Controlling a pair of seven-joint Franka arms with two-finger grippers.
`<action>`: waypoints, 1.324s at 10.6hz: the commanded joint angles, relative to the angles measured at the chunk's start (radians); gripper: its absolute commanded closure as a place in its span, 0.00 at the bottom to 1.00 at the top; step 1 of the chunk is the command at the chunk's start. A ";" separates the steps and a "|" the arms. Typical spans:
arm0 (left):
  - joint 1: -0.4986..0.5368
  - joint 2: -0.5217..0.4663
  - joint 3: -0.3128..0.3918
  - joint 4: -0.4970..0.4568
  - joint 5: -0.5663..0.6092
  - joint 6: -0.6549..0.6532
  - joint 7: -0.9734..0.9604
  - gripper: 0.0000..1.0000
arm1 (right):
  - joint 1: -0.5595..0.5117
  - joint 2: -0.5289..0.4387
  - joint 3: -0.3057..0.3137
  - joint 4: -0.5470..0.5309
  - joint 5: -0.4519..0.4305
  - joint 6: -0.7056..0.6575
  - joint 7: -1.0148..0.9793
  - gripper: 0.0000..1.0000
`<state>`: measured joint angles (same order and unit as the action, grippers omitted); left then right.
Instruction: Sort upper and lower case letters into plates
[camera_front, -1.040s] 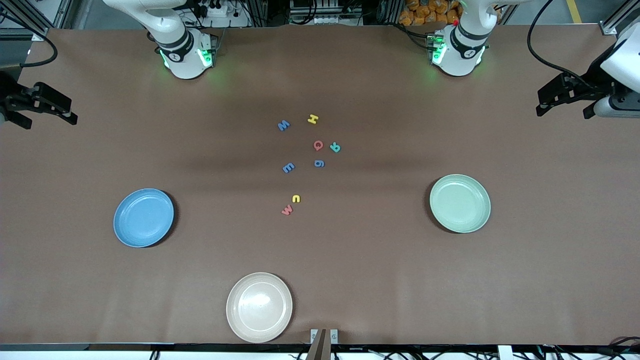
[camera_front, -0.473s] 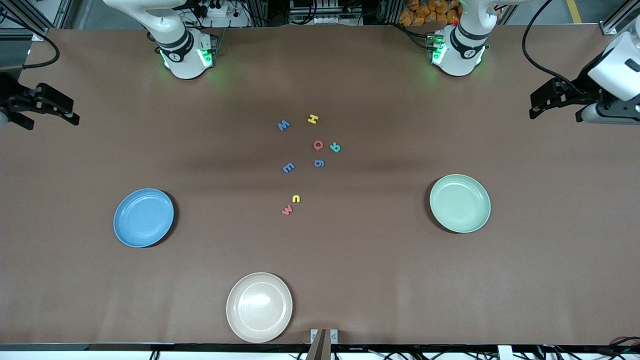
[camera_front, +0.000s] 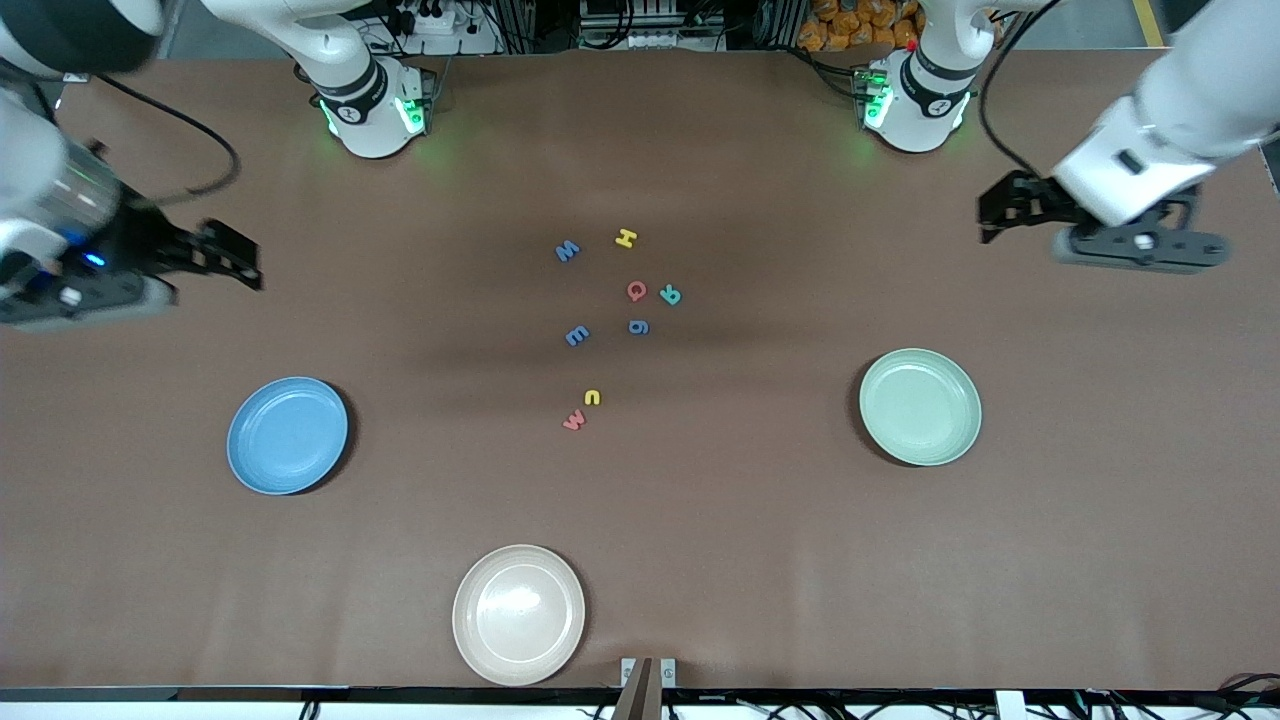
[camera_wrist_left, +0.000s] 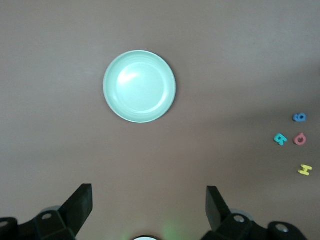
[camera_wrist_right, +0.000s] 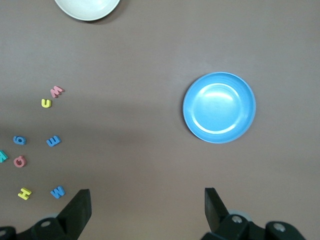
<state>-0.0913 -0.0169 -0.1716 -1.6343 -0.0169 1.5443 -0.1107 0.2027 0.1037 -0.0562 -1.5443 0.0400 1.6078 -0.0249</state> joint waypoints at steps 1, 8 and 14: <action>0.005 0.000 -0.060 -0.056 0.008 0.065 -0.064 0.00 | 0.012 0.079 -0.004 0.013 0.001 0.040 0.013 0.00; 0.042 0.040 -0.323 -0.242 0.009 0.308 -0.299 0.00 | 0.056 0.229 -0.004 0.016 0.000 0.156 0.180 0.00; -0.030 0.233 -0.457 -0.355 0.031 0.656 -0.330 0.00 | 0.058 0.271 -0.004 0.018 0.029 0.164 0.223 0.00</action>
<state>-0.1005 0.1556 -0.6237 -1.9872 -0.0168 2.1397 -0.4178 0.2606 0.3592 -0.0570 -1.5420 0.0524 1.7691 0.1742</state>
